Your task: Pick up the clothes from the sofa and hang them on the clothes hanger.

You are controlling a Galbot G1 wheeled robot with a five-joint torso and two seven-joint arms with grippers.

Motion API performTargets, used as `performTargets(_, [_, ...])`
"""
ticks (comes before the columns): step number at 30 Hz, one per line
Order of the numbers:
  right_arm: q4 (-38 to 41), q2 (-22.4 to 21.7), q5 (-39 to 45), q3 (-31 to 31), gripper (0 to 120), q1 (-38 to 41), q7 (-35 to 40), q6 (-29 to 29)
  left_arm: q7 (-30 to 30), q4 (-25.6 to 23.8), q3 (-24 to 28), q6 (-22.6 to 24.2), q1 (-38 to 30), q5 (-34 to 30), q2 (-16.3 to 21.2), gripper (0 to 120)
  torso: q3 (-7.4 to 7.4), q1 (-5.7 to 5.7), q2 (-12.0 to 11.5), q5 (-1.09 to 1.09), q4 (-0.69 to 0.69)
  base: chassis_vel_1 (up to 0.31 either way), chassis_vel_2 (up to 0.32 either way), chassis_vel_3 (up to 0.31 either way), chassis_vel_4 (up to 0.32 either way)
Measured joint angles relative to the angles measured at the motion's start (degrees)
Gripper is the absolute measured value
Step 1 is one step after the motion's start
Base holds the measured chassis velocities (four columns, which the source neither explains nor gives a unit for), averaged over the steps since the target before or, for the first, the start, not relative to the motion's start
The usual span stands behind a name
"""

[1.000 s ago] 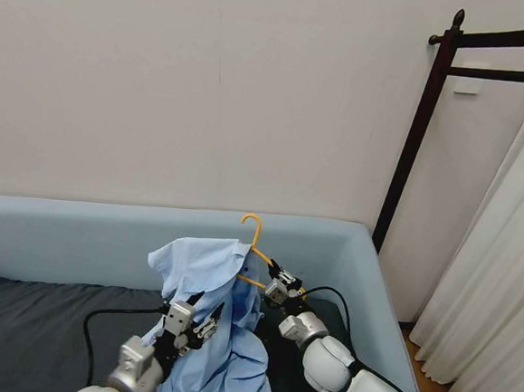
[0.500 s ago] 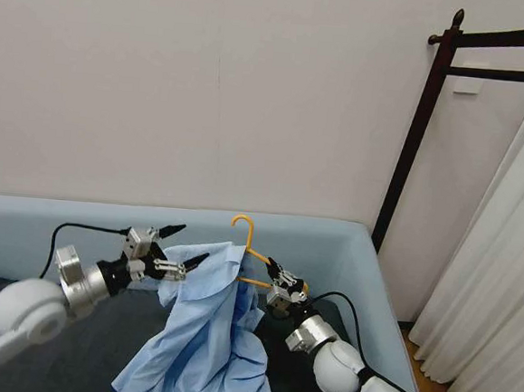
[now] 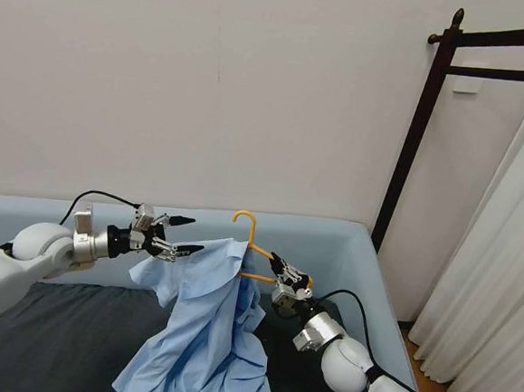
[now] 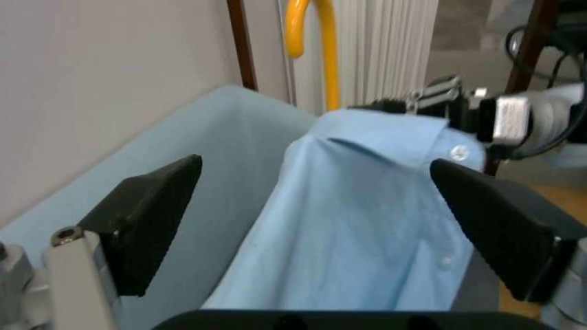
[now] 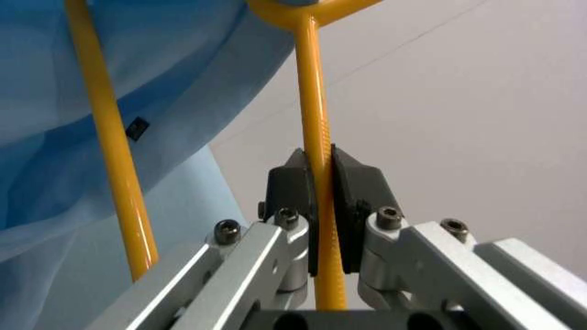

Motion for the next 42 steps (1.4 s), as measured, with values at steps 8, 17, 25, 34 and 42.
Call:
performTargets(8, [0.4,0.2,-1.8,1.5,5,-2.4,-0.1,1.4,3.6,6.9,13.0,-0.4,-8.1,2.8,-5.0,81,0.0,0.0,0.0,0.02,0.01,0.0,0.0,0.0,0.0])
performTargets(17, [0.8,-0.2,-2.3,1.5,5,-1.6,-0.3,2.3,4.0,11.2,14.6,-0.7,-8.8,4.3,-8.4,48,0.0,0.0,0.0,0.0,0.01,0.0,0.0,0.0,0.0])
performTargets(25, [0.6,-0.5,-2.5,1.3,5,-1.5,-0.6,3.1,2.8,11.8,14.6,-1.1,-8.7,4.4,-9.2,21,-0.01,0.0,0.0,0.0,0.0,0.0,0.0,0.0,0.0])
performTargets(34, [0.2,0.1,-2.7,0.9,5,-1.0,-0.5,3.2,2.4,11.4,14.6,-1.6,-8.3,4.4,-8.8,7,-0.01,-0.01,0.0,-0.01,0.01,0.0,0.0,0.0,0.0])
performTargets(42, [1.9,0.0,-1.0,1.1,17,-1.9,-1.3,3.3,2.5,11.1,14.0,-2.1,-7.5,4.4,-7.7,7,-0.01,-0.01,0.0,-0.01,0.01,0.0,0.0,0.0,0.0])
